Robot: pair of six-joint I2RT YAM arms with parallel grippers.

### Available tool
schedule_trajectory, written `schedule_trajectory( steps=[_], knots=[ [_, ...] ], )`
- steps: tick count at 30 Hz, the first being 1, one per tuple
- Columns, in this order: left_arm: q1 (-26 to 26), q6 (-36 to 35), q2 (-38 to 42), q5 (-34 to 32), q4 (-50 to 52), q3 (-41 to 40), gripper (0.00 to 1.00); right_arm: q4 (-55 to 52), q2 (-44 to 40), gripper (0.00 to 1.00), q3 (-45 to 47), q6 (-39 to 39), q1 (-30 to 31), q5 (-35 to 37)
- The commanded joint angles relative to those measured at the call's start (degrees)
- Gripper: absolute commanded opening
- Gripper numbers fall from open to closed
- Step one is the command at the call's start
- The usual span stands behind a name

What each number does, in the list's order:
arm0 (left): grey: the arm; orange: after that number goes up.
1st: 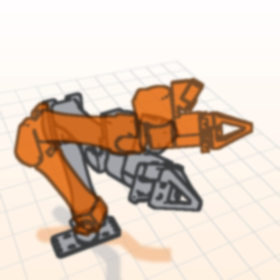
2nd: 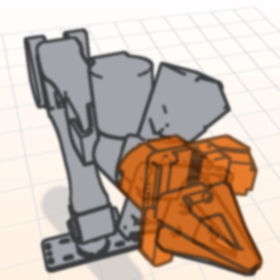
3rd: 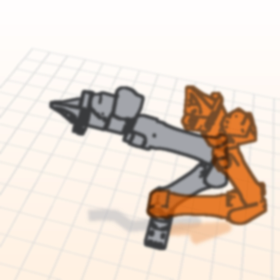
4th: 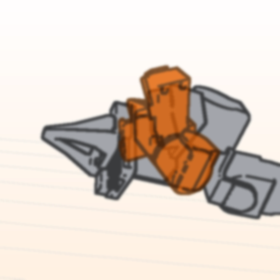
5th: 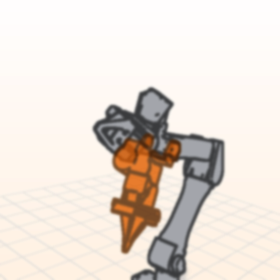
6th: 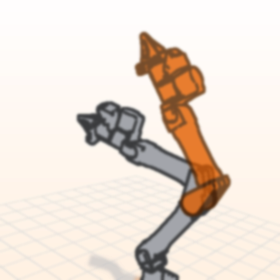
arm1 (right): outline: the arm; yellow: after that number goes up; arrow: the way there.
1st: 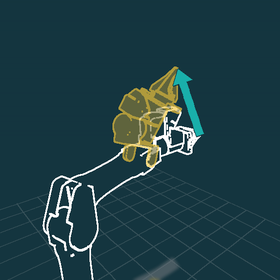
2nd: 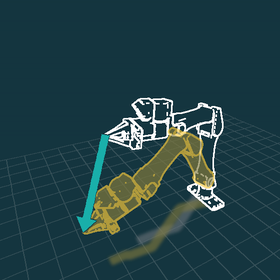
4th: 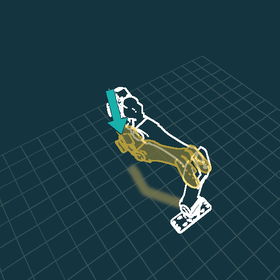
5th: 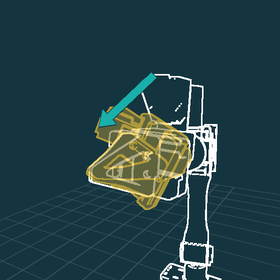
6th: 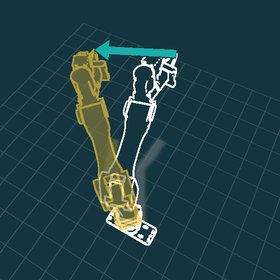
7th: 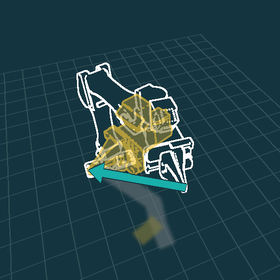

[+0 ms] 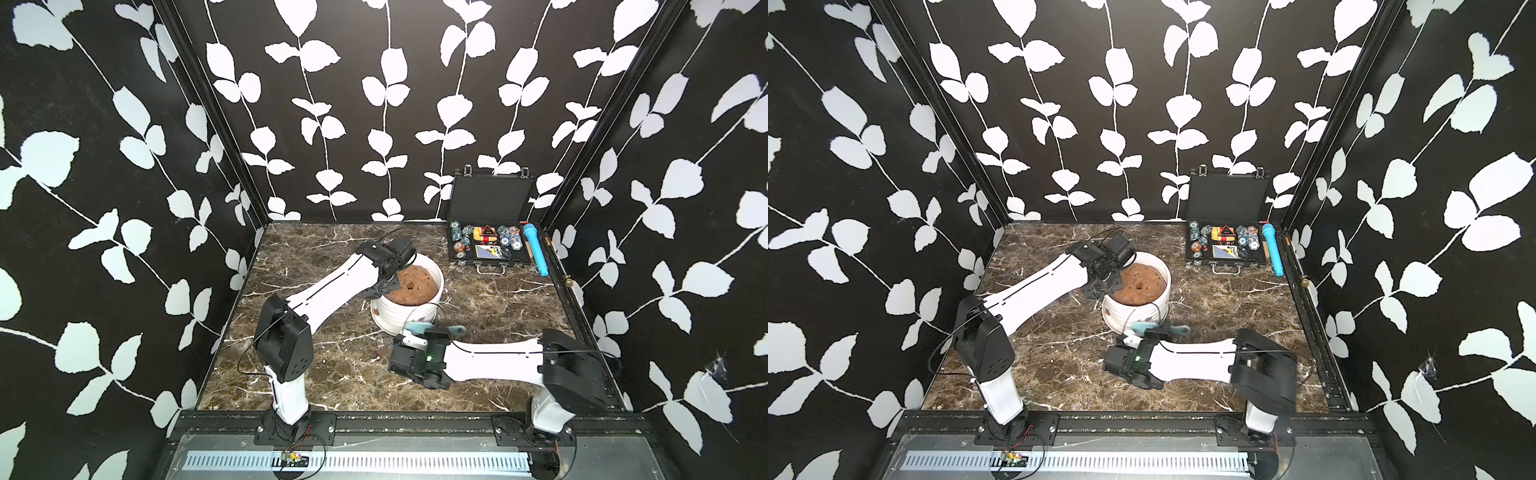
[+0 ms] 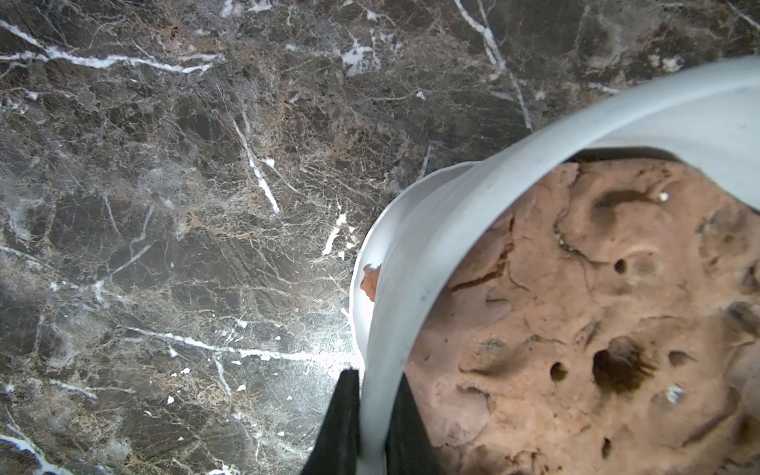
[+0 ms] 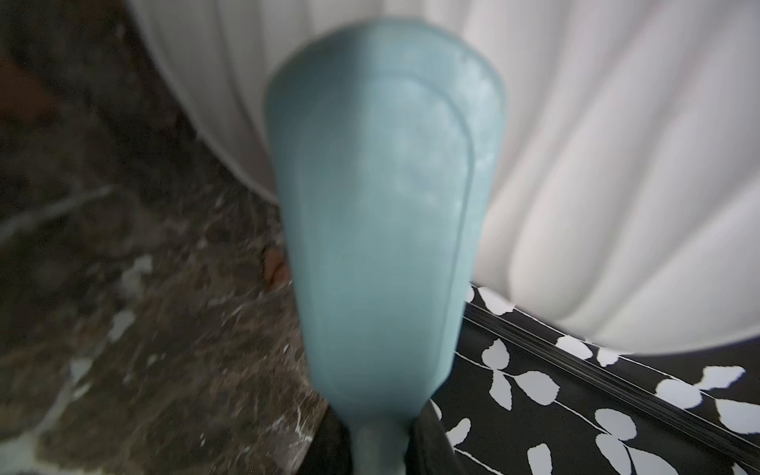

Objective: Scrub the dried mud off the ceramic pot
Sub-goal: Brush off the soil from the pot.

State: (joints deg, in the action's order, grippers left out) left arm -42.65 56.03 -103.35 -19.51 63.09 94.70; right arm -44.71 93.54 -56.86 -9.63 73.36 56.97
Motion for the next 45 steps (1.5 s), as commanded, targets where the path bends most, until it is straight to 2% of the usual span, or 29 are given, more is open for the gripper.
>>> schedule_trajectory(
  steps=[1,3,5,10,15,19,23,30,34,40,45],
  knots=[
    [-0.1,-1.8,2.0,0.7,-0.2,-1.4,0.0,-0.7,-9.8,0.0,2.9,-2.3,0.1,-10.6],
    [-0.1,-1.8,2.1,0.7,-0.3,-1.7,0.0,1.8,-16.5,0.0,3.7,-5.0,0.0,-14.8],
    [0.0,-1.7,2.4,0.8,-0.9,-2.0,0.0,2.7,-19.5,0.0,3.2,-6.9,-0.2,-16.0],
    [0.1,-2.4,2.7,1.3,-1.6,-2.5,0.0,4.7,-17.3,0.0,1.5,-9.7,-1.1,-17.9],
    [1.3,-5.0,3.6,1.4,-3.3,-4.2,0.0,12.0,-15.7,0.0,3.1,-15.2,-2.6,-19.4],
    [2.1,-8.5,3.4,1.6,-4.0,-4.5,0.0,17.9,-10.5,0.0,2.8,-22.3,-3.7,-13.3],
    [4.0,-10.7,3.3,2.2,-4.3,-4.9,0.0,19.1,-5.2,0.0,1.0,-20.8,-6.5,-8.4],
    [6.0,-17.1,2.9,4.4,-6.8,-6.0,0.0,24.4,-5.9,0.0,4.7,-24.5,-8.8,-8.3],
    [6.9,-20.8,2.7,5.4,-8.1,-6.4,0.0,23.5,-6.6,0.0,6.0,-24.9,-11.1,-8.1],
    [7.6,-24.4,1.5,6.1,-8.8,-5.5,0.0,16.2,-6.5,0.0,6.3,-22.7,-11.7,-8.2],
    [8.1,-26.1,0.6,6.2,-8.5,-4.0,0.0,8.6,-12.6,0.0,5.0,-18.3,-11.5,-11.4]
  ],
)
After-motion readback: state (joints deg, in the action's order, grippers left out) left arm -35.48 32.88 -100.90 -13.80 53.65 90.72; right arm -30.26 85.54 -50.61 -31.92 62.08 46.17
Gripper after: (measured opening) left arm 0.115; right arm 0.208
